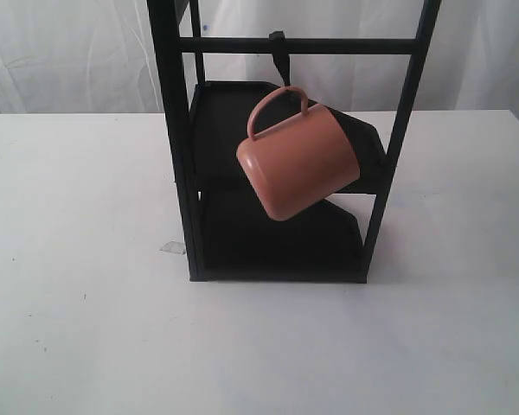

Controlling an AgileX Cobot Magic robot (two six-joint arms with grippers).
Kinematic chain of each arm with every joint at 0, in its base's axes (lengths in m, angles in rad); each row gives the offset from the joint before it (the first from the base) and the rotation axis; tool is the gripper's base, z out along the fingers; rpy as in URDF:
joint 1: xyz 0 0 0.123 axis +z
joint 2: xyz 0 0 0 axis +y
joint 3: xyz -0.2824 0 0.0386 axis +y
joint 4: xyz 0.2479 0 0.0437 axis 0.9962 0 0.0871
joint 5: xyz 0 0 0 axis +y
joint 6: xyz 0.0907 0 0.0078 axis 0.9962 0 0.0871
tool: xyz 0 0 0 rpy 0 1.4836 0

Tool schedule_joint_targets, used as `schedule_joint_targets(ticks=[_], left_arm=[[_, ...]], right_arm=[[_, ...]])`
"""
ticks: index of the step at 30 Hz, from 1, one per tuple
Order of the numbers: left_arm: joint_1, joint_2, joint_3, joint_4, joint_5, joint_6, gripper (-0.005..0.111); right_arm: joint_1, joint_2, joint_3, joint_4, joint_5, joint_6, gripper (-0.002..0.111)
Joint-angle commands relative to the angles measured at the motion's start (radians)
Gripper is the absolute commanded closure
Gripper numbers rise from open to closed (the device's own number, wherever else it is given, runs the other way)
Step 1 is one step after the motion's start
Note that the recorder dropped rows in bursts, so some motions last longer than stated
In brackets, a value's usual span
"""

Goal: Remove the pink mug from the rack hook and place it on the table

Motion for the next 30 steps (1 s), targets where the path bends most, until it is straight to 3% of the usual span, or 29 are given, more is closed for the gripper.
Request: schedule_joint_targets(ticks=[1,7,12,15,20,26,30], left_arm=[[0.003,-0.005,0.003,0.003,-0.003,-0.003,0.107],[0.003,-0.005,0.003,0.003,-0.003,-0.003,0.107],[0.003,-0.005,0.003,0.003,-0.003,-0.003,0.107],[0.003,-0.005,0.003,0.003,-0.003,-0.003,0.107],[0.003,-0.005,0.003,0.003,-0.003,-0.003,0.107],[0.003,-0.005,0.003,0.003,-0.003,-0.003,0.107],[0.003,-0.005,0.003,0.003,-0.003,-0.003,0.107]], right_arm=[[-0.002,0.002,-0.003,0.007,-0.041,0.252,0.108],[-0.002,0.002,-0.003,0.046,-0.284,0.159,0.108],[-0.002,0.002,-0.01,0.29,-0.496,-0.037,0.108],[-0.002,0.002,-0.033,0.367,-0.455,-0.088,0.108],[-0.002,0.034,-0.072,0.334,-0.312,-0.295,0.108],[-0.002,0.193,-0.146,0.254,-0.221,-0.311,0.108],[-0.002,0.339,-0.243,0.145,-0.047,-0.311,0.108]])
